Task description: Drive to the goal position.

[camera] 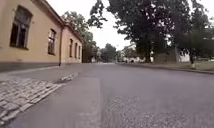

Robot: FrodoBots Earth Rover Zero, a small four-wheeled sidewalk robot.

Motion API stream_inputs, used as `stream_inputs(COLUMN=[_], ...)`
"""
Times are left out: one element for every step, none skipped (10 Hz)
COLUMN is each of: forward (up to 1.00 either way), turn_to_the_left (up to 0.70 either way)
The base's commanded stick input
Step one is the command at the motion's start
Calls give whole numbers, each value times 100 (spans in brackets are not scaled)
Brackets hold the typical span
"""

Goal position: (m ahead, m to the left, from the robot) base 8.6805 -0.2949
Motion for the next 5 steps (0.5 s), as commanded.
stream_inputs(forward=[70, 70, 70, 70, 70], turn_to_the_left=[4, 4, 4, 4, 4])
